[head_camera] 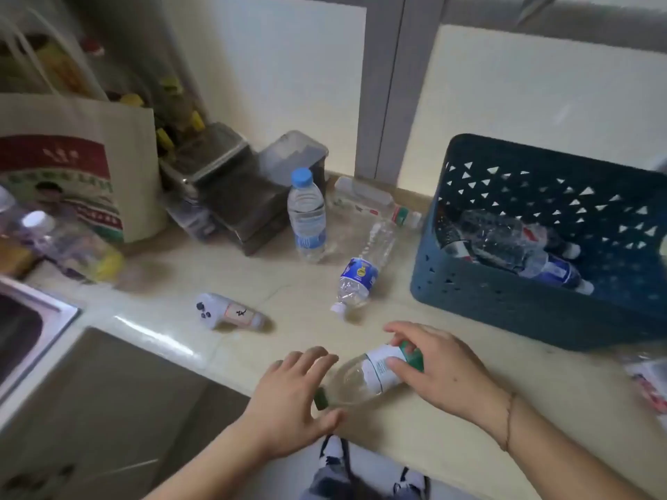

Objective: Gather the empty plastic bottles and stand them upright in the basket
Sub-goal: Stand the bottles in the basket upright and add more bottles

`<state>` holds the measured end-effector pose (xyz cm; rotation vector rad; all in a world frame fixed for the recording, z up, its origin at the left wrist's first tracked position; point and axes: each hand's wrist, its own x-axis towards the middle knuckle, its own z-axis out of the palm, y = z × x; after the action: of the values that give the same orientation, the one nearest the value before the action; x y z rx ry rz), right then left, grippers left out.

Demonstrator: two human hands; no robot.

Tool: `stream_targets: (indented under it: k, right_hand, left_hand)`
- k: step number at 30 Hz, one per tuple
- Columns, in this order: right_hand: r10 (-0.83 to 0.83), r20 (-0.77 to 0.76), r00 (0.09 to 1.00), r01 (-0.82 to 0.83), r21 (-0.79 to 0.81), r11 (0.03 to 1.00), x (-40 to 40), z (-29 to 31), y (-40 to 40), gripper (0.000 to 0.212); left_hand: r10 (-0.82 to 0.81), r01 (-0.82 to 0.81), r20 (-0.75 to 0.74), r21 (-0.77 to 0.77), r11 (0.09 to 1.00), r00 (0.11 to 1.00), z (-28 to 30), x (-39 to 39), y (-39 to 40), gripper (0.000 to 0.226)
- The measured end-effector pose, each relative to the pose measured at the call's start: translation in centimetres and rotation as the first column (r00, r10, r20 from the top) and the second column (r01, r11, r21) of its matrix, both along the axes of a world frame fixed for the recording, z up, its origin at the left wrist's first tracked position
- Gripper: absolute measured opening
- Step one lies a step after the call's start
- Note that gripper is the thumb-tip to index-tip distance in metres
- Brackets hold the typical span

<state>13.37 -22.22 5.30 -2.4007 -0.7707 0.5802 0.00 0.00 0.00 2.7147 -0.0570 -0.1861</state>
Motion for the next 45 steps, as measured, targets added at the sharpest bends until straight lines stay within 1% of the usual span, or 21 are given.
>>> stream_targets:
  k: [5, 7, 9, 12, 14, 16, 20, 22, 24, 27, 30, 32, 33, 34, 36, 37, 39, 41, 42, 44, 45]
  right_hand:
    - [0.14, 0.017, 0.99, -0.139, -0.077, 0.987, -0.6, -2.2, 1.9, 0.048]
    - [0.247, 0.053, 0.968, -0.24, -0.117, 0.964, -1.0, -3.3, 2.4, 0.05]
    - [0.376, 0.111, 0.92, -0.35, -0.2, 0.915, -1.1, -4.1, 2.9, 0.058]
    - [0.508, 0.104, 0.855, -0.451, -0.332, 0.828, -0.7, -4.8, 3.5, 0.073]
    - [0.523, 0.1, 0.846, -0.462, -0.351, 0.815, -0.4, -5.1, 3.5, 0.08]
    - [0.501, 0.111, 0.858, -0.438, -0.351, 0.828, 0.1, -5.5, 3.0, 0.084]
    - [0.486, 0.169, 0.857, -0.372, -0.451, 0.812, 1.9, -6.7, 1.8, 0.077]
    - [0.451, 0.22, 0.865, -0.31, -0.472, 0.826, 2.7, -7.1, 1.2, 0.073]
    - [0.402, 0.247, 0.882, -0.265, -0.447, 0.854, 3.0, -7.2, 0.9, 0.069]
    - [0.3, 0.235, 0.925, -0.211, -0.342, 0.916, 3.1, -6.2, 0.4, 0.063]
    - [0.078, 0.121, 0.99, -0.058, -0.161, 0.985, 2.8, -3.9, -0.5, 0.058]
    - [-0.057, 0.013, 0.998, 0.057, -0.082, 0.995, 2.2, -3.0, -1.2, 0.059]
    - [-0.132, -0.034, 0.991, 0.13, -0.064, 0.989, 1.8, -3.1, -1.6, 0.06]
    - [-0.218, -0.066, 0.974, 0.215, -0.047, 0.975, 1.5, -3.2, -2.0, 0.061]
    - [-0.373, -0.074, 0.925, 0.372, -0.032, 0.928, 1.2, -3.9, -3.2, 0.061]
    - [-0.421, -0.066, 0.905, 0.42, -0.031, 0.907, 1.2, -4.1, -4.1, 0.058]
    - [-0.451, -0.049, 0.891, 0.447, -0.077, 0.891, 1.3, -4.2, -5.7, 0.05]
    - [-0.479, -0.1, 0.872, 0.474, -0.073, 0.878, 1.6, -4.0, -7.1, 0.039]
    - [-0.517, -0.081, 0.852, 0.516, -0.031, 0.856, 1.9, -3.7, -8.0, 0.038]
    - [-0.581, -0.029, 0.813, 0.582, 0.051, 0.812, 2.3, -3.3, -10.2, 0.044]
    - [-0.602, -0.036, 0.798, 0.602, 0.088, 0.793, 2.4, -3.0, -11.4, 0.05]
  left_hand:
    - [0.066, -0.059, -0.143, 0.053, 0.997, 0.987, -1.8, -0.1, -0.2, 0.077]
    - [0.068, -0.064, -0.2, 0.026, 0.998, 0.977, -2.3, 0.2, -0.6, 0.068]
    - [0.073, -0.088, -0.231, -0.052, 0.995, 0.97, -2.5, 0.4, -0.8, 0.055]
    - [0.058, -0.086, -0.277, -0.09, 0.992, 0.959, -3.0, 0.9, -1.0, 0.045]
    - [0.037, -0.064, -0.308, -0.079, 0.995, 0.951, -3.1, 1.3, -0.7, 0.044]
    - [0.026, -0.056, -0.331, -0.083, 0.995, 0.943, -3.2, 1.6, -0.2, 0.043]
    - [0.029, -0.093, -0.345, -0.17, 0.981, 0.938, -3.3, 2.0, 0.5, 0.049]
    - [0.03, -0.098, -0.322, -0.196, 0.976, 0.946, -3.0, 2.4, 0.8, 0.05]
    - [0.018, -0.092, -0.297, -0.239, 0.967, 0.955, -2.2, 3.0, 1.3, 0.052]
    - [0.029, -0.115, -0.217, -0.398, 0.91, 0.976, 0.0, 4.2, 1.9, 0.05]
    - [0.21, -0.194, -0.036, -0.564, 0.803, 0.977, 3.1, 5.8, 0.7, 0.039]
    - [0.292, -0.166, 0.105, -0.623, 0.765, 0.951, 5.4, 7.7, -1.9, 0.028]
    - [0.283, -0.125, 0.157, -0.63, 0.767, 0.946, 6.2, 8.9, -3.6, 0.026]
    - [0.247, -0.072, 0.193, -0.633, 0.771, 0.95, 6.9, 10.0, -5.3, 0.026]
    - [0.108, 0.07, 0.249, -0.613, 0.787, 0.963, 7.9, 12.2, -8.5, 0.032]
    - [0.016, 0.152, 0.276, -0.575, 0.804, 0.961, 8.1, 13.1, -9.9, 0.035]
    - [-0.147, 0.286, 0.301, -0.492, 0.822, 0.942, 8.3, 14.4, -12.3, 0.037]
    - [-0.231, 0.356, 0.301, -0.479, 0.802, 0.925, 8.2, 15.3, -13.9, 0.036]
    - [-0.253, 0.374, 0.298, -0.483, 0.791, 0.92, 8.3, 15.6, -14.7, 0.036]
    - [-0.288, 0.399, 0.291, -0.476, 0.783, 0.912, 8.5, 16.5, -16.3, 0.037]
    - [-0.303, 0.41, 0.29, -0.468, 0.783, 0.908, 8.6, 16.9, -17.2, 0.039]
